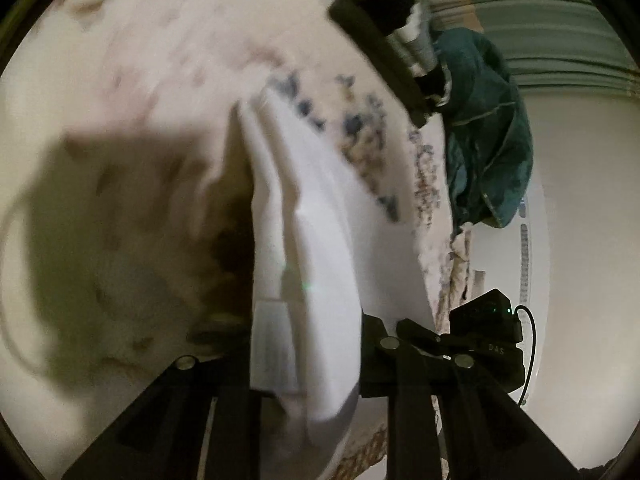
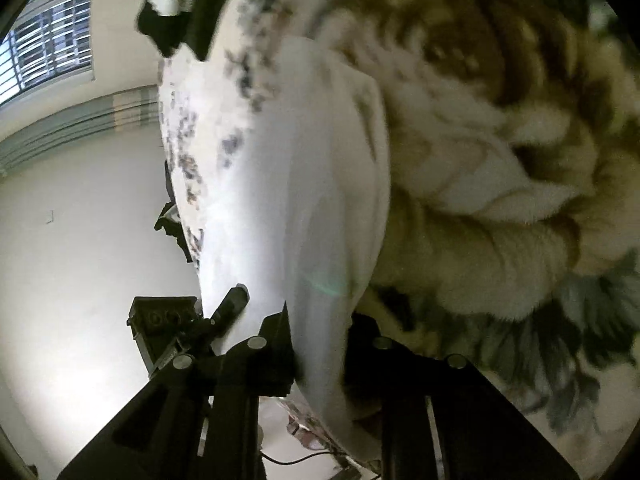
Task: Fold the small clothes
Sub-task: 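Lift the white bundle with both tools and carry it toward the dark garment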
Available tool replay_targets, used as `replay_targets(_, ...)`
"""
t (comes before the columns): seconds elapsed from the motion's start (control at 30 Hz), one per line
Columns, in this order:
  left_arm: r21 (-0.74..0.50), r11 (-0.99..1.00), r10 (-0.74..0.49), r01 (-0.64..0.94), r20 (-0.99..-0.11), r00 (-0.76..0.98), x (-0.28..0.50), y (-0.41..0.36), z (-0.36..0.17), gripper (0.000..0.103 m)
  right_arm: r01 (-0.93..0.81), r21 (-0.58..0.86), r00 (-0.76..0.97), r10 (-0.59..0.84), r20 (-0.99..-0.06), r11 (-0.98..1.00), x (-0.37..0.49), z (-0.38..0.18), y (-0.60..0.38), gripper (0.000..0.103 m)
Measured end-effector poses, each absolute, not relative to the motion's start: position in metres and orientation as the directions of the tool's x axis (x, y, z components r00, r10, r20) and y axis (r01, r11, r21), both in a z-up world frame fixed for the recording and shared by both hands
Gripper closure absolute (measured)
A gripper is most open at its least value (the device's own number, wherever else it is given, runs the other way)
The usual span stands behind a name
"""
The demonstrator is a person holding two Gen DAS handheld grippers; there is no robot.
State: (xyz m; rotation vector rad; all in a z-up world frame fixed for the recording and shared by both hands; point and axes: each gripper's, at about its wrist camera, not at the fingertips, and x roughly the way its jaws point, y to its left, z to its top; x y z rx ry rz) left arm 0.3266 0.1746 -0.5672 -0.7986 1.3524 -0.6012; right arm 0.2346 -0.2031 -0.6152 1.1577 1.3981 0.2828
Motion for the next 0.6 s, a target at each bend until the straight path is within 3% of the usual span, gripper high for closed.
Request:
replay_targets(0.3,-0.806,0.591,-0.793,0.032,-0.574,0.202,0.418,0.149,-0.48,0.086,0.368,0.773,0.293,0.724,-0.624,0.518,0.299,-0.515,-0.228,0.086)
replay_targets(0.6,-0.804,0.576,-0.794,0.146,-0.508,0.334,0.6,0.09,-0.406,0.086,0.216,0.814,0.436,0.692,-0.575,0.54,0.485,-0.42,-0.277,0.086)
